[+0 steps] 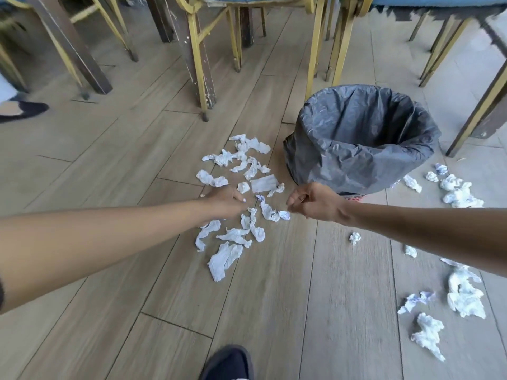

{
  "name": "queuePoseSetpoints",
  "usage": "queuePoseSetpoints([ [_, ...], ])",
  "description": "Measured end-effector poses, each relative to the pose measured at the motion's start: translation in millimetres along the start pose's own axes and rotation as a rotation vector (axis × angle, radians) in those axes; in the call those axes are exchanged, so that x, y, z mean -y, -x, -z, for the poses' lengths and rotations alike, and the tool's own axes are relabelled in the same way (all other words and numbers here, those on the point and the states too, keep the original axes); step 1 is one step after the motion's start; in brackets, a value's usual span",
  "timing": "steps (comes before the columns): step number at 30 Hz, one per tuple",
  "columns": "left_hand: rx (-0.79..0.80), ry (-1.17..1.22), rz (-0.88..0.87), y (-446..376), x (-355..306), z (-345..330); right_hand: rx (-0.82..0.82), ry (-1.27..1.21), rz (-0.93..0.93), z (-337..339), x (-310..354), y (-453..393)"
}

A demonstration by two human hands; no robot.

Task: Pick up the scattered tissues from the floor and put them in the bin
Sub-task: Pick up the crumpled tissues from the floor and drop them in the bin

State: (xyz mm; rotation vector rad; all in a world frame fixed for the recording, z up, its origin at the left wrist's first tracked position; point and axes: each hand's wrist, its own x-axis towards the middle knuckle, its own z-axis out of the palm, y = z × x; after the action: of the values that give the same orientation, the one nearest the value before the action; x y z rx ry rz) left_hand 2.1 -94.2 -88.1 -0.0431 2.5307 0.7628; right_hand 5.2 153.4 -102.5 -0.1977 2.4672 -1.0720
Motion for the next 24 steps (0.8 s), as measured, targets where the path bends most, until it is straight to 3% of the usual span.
queuePoseSetpoints([
  [7, 0.081, -0.418, -0.010, 22, 74, -43, 0.108, 0.432, 0.056, -66, -6, -46],
  [11, 0.145, -0.585, -0.074, 33, 99, -62, 0.231, 0.590, 0.189, -83, -16, -55],
  [20, 0.175, -0.594, -0.147, 30, 140, -90, 0.296, 0.638, 0.344, -103, -38, -78],
  [24, 0.108, -0.618, -0.177, 34, 139, -95, 0.303, 0.764, 0.378, -111, -43, -89],
])
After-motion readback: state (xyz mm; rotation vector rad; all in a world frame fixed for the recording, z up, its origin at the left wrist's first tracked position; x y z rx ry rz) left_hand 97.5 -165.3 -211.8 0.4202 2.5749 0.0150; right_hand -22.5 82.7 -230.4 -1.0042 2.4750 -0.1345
